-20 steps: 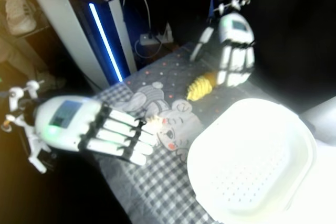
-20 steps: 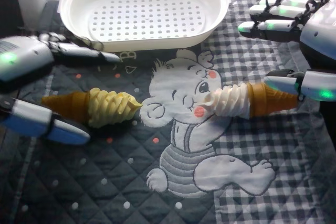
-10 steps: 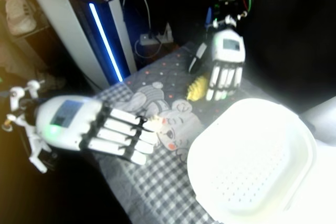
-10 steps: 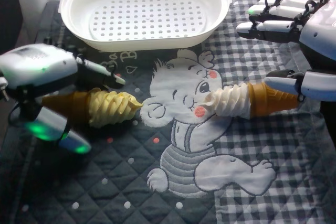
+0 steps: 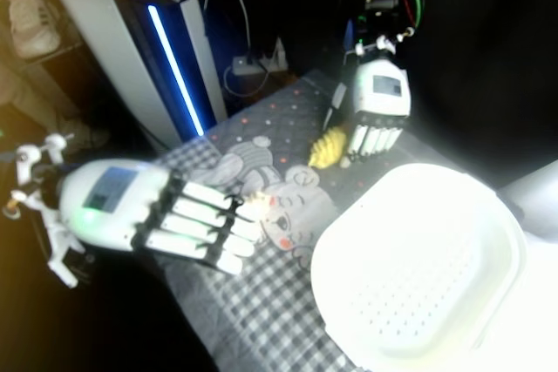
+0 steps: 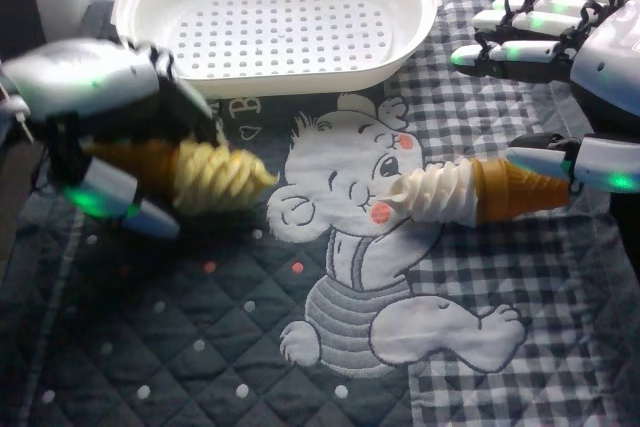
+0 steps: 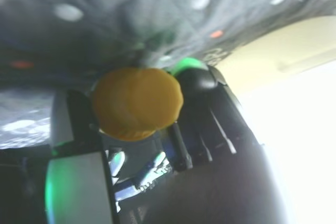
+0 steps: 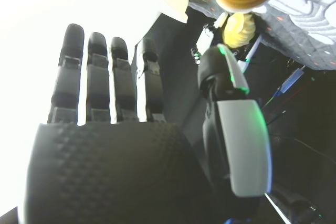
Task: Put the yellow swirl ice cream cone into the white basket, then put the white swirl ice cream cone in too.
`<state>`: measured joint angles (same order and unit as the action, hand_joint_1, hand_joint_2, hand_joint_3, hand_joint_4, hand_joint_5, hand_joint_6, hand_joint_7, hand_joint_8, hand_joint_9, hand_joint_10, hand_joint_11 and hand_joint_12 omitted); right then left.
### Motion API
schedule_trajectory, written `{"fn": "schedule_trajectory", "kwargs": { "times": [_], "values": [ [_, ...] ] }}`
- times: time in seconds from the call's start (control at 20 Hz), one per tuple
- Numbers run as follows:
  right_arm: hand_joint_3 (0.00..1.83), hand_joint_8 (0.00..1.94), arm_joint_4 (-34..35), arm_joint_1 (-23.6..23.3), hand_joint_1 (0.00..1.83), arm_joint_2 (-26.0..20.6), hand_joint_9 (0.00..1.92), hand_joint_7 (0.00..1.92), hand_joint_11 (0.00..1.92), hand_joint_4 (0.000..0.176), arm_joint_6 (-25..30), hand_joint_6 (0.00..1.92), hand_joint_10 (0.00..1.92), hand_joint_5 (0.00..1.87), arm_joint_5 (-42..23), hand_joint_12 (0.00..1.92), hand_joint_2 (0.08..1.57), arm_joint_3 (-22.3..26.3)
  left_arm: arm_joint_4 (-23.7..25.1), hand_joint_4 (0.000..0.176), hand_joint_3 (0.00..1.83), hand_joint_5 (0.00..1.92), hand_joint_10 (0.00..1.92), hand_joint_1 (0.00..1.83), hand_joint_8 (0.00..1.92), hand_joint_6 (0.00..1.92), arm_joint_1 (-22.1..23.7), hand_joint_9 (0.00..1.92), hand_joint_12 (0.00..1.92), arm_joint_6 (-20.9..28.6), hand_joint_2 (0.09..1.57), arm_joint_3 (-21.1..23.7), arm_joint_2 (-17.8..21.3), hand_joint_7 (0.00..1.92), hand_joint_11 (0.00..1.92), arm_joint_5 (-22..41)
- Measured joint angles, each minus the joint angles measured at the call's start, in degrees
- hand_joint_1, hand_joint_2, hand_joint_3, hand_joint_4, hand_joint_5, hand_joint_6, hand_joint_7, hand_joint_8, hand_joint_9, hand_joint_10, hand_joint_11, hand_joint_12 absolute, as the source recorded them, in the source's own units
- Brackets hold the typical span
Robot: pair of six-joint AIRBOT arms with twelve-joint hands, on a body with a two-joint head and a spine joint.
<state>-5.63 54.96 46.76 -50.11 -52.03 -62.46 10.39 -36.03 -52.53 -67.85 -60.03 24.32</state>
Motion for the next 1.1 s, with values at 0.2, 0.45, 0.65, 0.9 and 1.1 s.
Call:
{"fn": "schedule_trajectory", "kwargs": {
  "times": [0.2, 0.45, 0.65, 0.9, 1.1],
  "values": [
    [0.0, 0.0, 0.02, 0.0, 0.55, 0.0, 0.27, 0.27, 0.1, 0.049, 0.0, 0.01, 0.01, 0.43, 0.0, 0.59, 1.24, -0.02, -0.68, 0.0, 0.0, 1.4, 1.65, 1.22, 1.27, 0.21, 5.01, 0.95, 1.84, 1.14, 0.98, -1.09, 1.29, 1.01, 0.92, 5.55],
    [0.0, 0.0, 0.15, 0.0, 0.55, 0.9, 0.26, 0.27, 0.09, 0.045, 0.0, 0.0, 0.0, 0.43, -0.07, 0.6, 1.25, -0.79, -6.12, 0.0, 0.0, 1.38, 0.77, 1.3, 0.94, 0.02, 14.03, 1.12, 1.39, 1.18, 1.03, -13.99, -6.78, 1.15, 0.78, 3.5],
    [0.0, 0.0, -1.22, 0.0, 0.54, 2.38, 0.31, 0.31, 0.16, 0.045, 0.42, 0.0, 0.0, 0.46, -0.17, 0.52, 1.25, -1.9, -9.05, 0.018, 0.0, 1.22, 0.1, 1.27, 0.54, 0.52, 16.41, 1.2, 1.2, 1.07, 1.01, -30.23, -19.12, 1.27, 0.35, -13.42],
    [0.0, 0.0, -2.91, 0.0, 0.47, 3.19, 0.29, 0.3, 0.2, 0.072, 4.68, 0.0, 0.0, 0.45, -0.39, 0.52, 1.23, -2.84, -8.9, 0.002, 0.0, 0.76, 0.0, 0.92, 0.01, 0.01, 16.52, 1.06, 1.39, 1.05, 0.92, -34.62, -23.43, 0.86, 0.62, -20.41],
    [0.0, 0.0, -5.44, 0.0, 0.66, 3.19, 0.33, 0.31, 0.21, 0.077, 12.85, 0.0, 0.0, 0.41, -3.13, 0.5, 1.11, -4.02, -8.92, 0.093, 0.0, 0.5, 0.0, 0.79, 0.0, 0.0, 16.39, 0.85, 1.25, 1.11, 0.93, -31.01, -20.61, 0.64, 0.5, -17.86]
  ]
}}
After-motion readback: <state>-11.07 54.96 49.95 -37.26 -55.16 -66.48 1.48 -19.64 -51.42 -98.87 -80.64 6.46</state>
